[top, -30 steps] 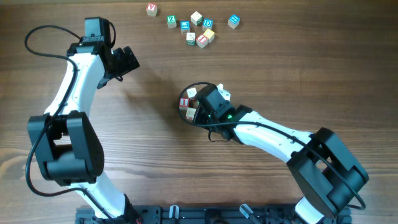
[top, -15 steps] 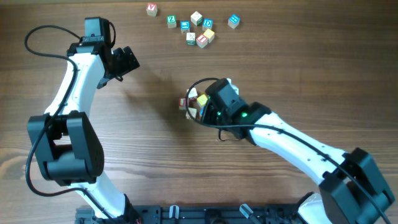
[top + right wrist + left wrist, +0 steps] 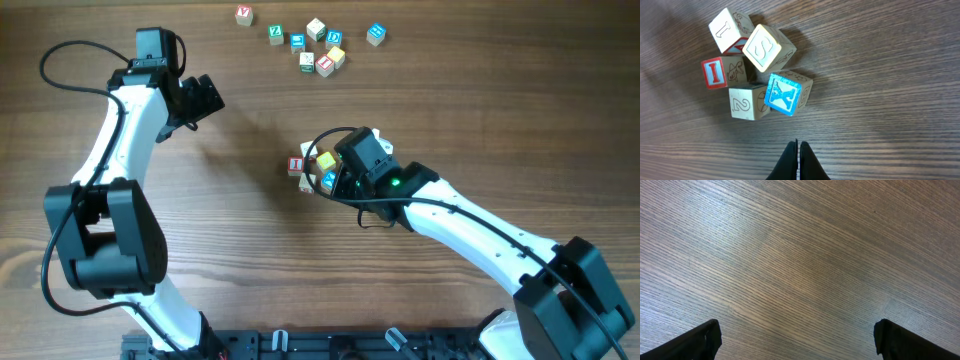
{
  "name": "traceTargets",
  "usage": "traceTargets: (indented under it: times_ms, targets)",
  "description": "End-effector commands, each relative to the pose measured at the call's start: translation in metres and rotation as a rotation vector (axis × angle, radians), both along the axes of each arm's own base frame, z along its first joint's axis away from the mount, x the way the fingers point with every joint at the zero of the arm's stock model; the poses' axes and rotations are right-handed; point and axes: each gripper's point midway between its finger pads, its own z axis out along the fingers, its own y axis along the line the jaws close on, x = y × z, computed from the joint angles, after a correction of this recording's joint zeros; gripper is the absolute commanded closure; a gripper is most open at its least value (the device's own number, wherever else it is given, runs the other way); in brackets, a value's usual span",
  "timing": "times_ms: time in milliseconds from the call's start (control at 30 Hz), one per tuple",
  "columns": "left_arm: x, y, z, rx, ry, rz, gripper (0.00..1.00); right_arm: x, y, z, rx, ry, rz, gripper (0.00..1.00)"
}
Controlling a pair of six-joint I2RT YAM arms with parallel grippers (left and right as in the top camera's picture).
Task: Form a circle
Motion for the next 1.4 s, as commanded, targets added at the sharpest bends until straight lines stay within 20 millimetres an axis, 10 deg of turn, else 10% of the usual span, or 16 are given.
traceTargets:
  times_ms: [0, 833, 1367]
  targets:
    - [0.003, 0.002, 0.011, 0.002, -0.028, -0.001, 0.0, 0.004, -0.004, 0.0, -0.025, -0.018, -0.012, 0.94]
    - [0.003, 0.002, 0.011, 0.002, -0.028, -0.001, 0.0, 0.005, -0.005, 0.0, -0.026, -0.023, -0.015, 0.92]
    - [0.003, 0.002, 0.011, 0.002, -0.028, -0.001, 0.0, 0.006, 0.0, -0.053, 0.027, 0.019, -0.15, 0.96]
